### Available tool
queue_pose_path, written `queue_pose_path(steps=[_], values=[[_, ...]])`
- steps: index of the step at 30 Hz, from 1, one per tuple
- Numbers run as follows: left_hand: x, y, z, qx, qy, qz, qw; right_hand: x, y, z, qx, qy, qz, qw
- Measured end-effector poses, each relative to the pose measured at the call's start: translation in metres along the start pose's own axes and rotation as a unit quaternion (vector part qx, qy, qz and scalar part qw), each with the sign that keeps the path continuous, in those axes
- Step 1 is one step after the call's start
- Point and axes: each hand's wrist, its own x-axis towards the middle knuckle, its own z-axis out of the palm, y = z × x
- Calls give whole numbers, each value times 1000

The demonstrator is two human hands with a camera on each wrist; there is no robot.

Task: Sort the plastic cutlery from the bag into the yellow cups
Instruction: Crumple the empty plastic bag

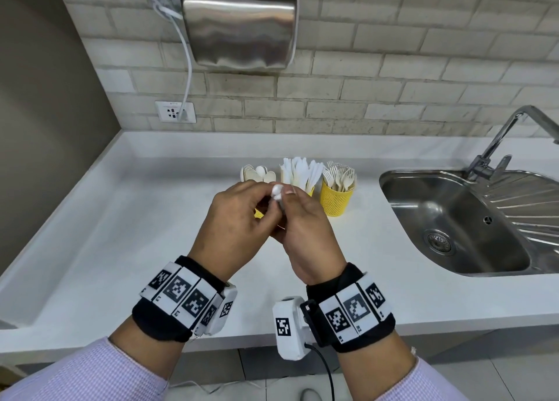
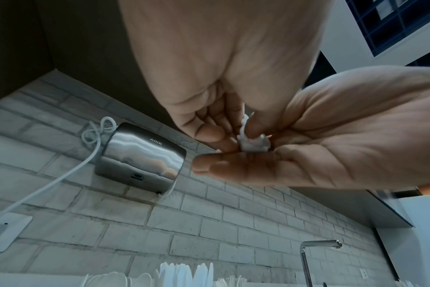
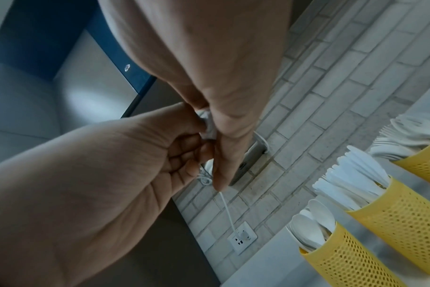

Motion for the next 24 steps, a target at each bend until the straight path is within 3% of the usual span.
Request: queue_pose_path(steps=[4,12,17,20,24], values=[[-1,2,-3,-49,-27,-53,997,-2,3,3,-18,17,-12,1000],[-6,0,-2,-21,-22,17,999,-2,1,1,46,53,-7,998],[-3,-6,1,38,-36,14,999,-4,1,3,85,41,25,995],[0,-9,1,63,-71,-39,995,-8,4,4,46,8,0,999],[5,-6,-5,-79,-139,-153,975,-13,12,-3,-131,-16,-113,985]])
